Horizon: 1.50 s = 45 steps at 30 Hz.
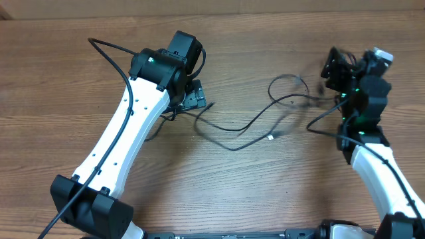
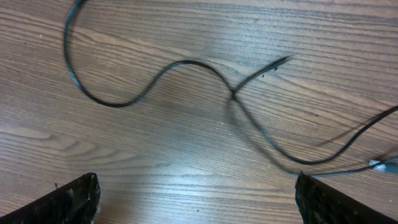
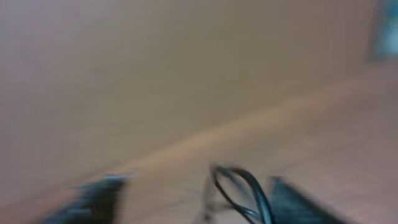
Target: Untangle cables
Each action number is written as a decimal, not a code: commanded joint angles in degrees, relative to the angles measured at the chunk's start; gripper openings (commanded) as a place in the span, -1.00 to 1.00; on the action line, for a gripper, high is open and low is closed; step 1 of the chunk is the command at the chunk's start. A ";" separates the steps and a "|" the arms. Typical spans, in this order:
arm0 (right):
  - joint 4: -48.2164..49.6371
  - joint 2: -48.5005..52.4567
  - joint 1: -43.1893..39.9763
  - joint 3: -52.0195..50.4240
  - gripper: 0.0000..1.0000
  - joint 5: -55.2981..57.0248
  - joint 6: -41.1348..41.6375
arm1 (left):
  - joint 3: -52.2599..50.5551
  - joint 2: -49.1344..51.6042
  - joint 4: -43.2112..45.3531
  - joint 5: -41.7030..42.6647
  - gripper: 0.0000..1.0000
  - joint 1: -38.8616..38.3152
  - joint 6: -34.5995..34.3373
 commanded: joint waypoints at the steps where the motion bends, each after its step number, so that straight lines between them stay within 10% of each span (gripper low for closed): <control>1: -3.45 0.55 -2.69 0.68 1.00 -0.68 -1.53 | 0.09 0.42 0.09 0.15 1.00 0.20 0.74; 12: -10.43 0.55 -3.08 0.68 1.00 -27.21 -1.51 | 0.09 0.42 0.02 0.52 1.00 0.20 0.74; 25: -25.49 0.55 -2.58 0.68 1.00 -32.06 -13.94 | 0.09 0.42 0.70 0.52 1.00 0.22 0.74; 45: -16.81 16.02 6.25 0.66 0.68 -21.86 -23.43 | 0.09 0.42 0.70 0.52 1.00 0.22 0.72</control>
